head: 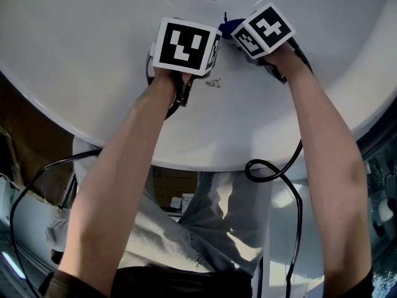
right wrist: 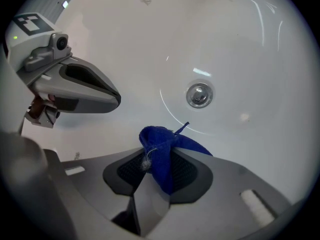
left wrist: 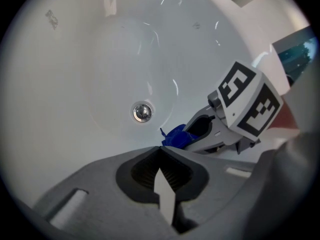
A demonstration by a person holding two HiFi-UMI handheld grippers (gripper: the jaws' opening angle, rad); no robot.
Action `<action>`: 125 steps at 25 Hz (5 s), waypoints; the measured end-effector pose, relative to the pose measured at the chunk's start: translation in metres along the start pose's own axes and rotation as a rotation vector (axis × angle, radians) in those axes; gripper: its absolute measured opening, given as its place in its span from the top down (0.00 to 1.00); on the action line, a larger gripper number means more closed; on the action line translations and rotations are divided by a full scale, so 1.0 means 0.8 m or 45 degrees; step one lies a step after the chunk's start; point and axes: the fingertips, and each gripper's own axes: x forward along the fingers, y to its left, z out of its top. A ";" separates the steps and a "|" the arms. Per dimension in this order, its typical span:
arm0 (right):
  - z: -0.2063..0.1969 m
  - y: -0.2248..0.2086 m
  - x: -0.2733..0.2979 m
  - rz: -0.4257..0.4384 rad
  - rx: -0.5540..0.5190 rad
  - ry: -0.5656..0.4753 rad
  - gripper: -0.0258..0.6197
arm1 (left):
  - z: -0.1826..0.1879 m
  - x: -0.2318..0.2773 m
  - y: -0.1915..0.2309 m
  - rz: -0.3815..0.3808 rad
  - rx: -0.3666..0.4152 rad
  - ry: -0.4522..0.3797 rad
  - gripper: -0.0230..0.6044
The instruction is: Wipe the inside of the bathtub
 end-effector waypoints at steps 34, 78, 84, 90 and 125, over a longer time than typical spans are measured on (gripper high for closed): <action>-0.085 0.211 -0.124 0.085 0.089 0.119 0.76 | -0.089 -0.160 -0.050 0.057 0.141 0.078 0.96; 0.007 0.369 -0.445 -0.230 0.132 -0.821 0.76 | 0.070 -0.544 -0.146 0.083 0.238 -0.651 0.96; 0.051 0.374 -0.568 -0.367 0.085 -1.116 0.76 | 0.115 -0.620 -0.191 0.057 0.330 -0.826 0.96; 0.088 0.385 -0.704 -0.531 0.045 -1.433 0.76 | 0.169 -0.716 -0.228 0.062 0.405 -1.042 0.96; 0.092 0.566 -1.058 -0.992 -0.378 -2.184 0.76 | 0.231 -1.046 -0.371 0.207 0.645 -1.867 0.96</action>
